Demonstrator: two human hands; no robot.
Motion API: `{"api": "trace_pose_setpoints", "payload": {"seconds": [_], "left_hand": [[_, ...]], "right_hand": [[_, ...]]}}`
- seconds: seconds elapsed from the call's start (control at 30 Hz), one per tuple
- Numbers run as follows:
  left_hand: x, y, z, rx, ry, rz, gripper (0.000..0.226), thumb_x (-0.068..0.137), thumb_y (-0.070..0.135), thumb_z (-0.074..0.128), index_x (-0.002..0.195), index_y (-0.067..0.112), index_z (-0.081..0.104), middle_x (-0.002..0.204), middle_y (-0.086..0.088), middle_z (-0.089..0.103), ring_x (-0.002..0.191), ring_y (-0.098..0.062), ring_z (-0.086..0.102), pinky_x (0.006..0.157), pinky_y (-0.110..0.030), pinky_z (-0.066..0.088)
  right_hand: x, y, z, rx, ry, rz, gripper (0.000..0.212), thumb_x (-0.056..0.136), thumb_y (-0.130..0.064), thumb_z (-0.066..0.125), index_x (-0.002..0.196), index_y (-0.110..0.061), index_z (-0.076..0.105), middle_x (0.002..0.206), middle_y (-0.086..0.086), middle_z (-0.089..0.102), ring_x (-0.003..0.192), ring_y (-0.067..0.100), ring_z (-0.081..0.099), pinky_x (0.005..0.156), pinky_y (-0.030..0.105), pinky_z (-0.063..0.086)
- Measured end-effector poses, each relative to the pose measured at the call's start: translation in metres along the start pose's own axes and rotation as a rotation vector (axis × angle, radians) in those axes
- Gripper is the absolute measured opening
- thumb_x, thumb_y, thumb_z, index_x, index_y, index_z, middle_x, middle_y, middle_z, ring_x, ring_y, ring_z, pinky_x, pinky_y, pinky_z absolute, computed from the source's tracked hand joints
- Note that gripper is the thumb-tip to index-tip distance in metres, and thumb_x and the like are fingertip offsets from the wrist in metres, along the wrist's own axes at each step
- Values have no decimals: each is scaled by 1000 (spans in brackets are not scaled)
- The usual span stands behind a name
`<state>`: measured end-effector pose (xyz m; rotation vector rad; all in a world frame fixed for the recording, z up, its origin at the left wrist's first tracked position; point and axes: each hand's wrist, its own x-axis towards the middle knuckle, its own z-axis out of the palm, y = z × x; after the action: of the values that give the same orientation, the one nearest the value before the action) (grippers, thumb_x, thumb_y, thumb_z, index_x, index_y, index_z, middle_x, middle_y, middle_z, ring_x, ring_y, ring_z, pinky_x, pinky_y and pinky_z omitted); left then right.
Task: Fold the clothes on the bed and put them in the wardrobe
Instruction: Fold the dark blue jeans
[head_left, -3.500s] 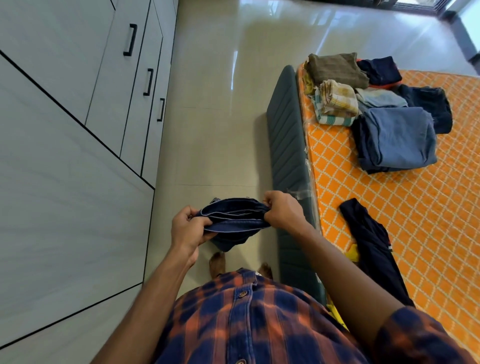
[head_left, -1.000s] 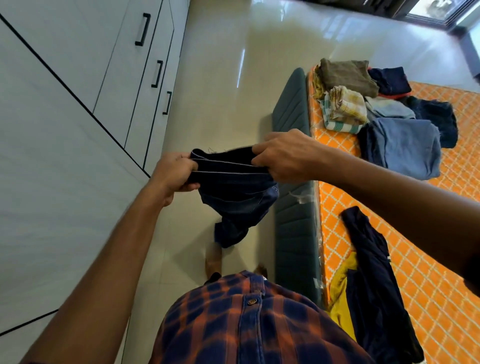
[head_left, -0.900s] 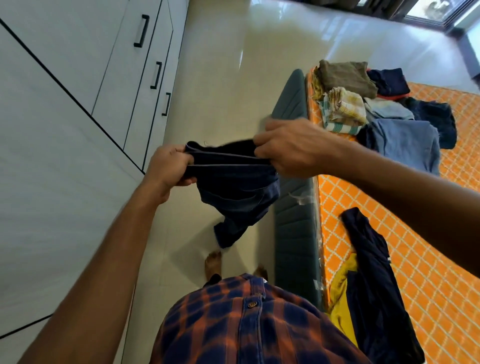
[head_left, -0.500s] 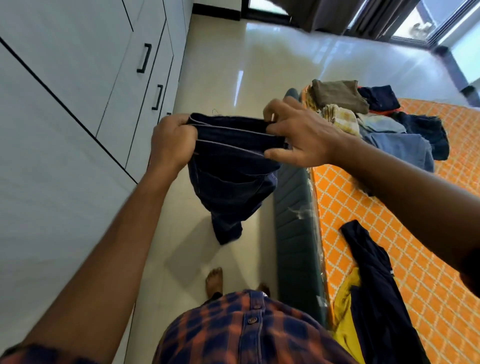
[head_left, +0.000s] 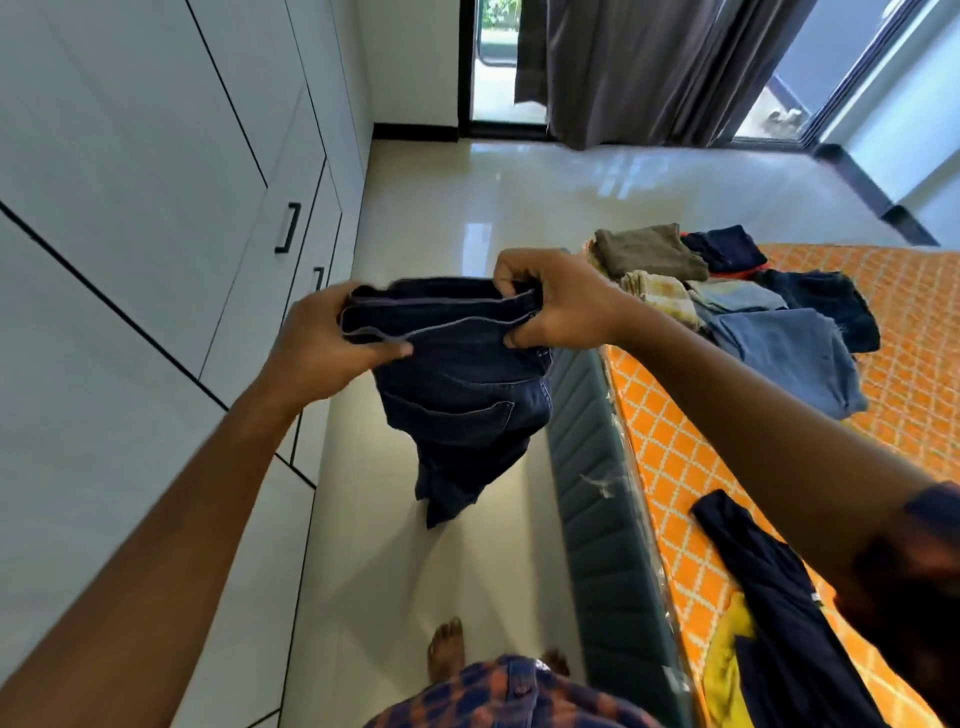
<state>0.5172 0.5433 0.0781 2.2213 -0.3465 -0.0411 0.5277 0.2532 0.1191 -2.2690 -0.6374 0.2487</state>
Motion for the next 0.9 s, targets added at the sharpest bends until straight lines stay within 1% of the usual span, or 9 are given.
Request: {"api": "trace_pose_setpoints", "payload": {"seconds": [0.07,0.17,0.27,0.33,0.43,0.5,0.63,0.73,0.9], "left_hand": [[1,1,-4,-45,-18,38,26,74,35,84,94,26,70,80,10,72,80,2,68,70,-18,55],[11,8,-3,-278,-118,18,27,83,26,78,108,16,73,96,4,76,93,-8,71,84,-25,59],[32,7,7,-128,-105,-16,25,89,30,76,110,16,72,103,0,75,99,-15,70,95,-44,56],[39,10,6,-281,-163,-66,30,92,27,71,117,11,70,112,-11,73,107,-26,69,98,-48,55],[38,17,-11,-716,-461,-123,46,94,27,60,136,9,59,132,-15,64,119,-27,63,97,-38,56],[48,20,-17,-731,-604,-156,50,94,34,63,137,9,58,132,-15,63,118,-27,63,96,-39,56],[100,30,0,-2,-164,-24,27,99,37,61,109,13,70,101,-7,70,98,-27,67,92,-44,54],[115,31,9,-92,-48,-8,17,99,35,61,106,21,69,96,1,69,91,-16,65,89,-40,54],[106,24,14,-315,-86,8,21,101,32,60,116,21,70,109,-3,73,102,-19,69,91,-36,58]], "right_hand": [[-4,3,-5,268,-39,53,52,72,9,79,111,-10,50,101,20,68,84,28,69,66,37,58],[-5,23,-4,542,105,159,59,76,17,74,124,-10,57,107,14,70,97,26,71,83,39,61],[11,39,-9,257,128,259,26,83,-1,78,107,-6,71,99,12,73,95,26,70,93,44,58],[14,39,-22,213,66,235,23,85,-2,77,105,-9,70,97,7,71,96,24,69,93,39,58],[-1,29,-47,506,-102,55,31,84,3,72,113,-2,63,105,11,69,101,26,68,93,41,57],[-3,35,-55,684,-197,60,34,83,6,66,117,3,61,109,12,71,105,29,68,96,44,57],[32,62,-49,262,295,239,23,78,-7,82,95,-18,70,91,-1,73,89,16,69,97,44,55],[40,67,-42,237,458,219,29,77,2,81,96,-14,67,85,-6,67,81,9,64,87,33,55],[28,76,-49,453,449,172,33,70,6,84,94,-13,72,84,-3,73,82,15,70,79,34,58]]}}
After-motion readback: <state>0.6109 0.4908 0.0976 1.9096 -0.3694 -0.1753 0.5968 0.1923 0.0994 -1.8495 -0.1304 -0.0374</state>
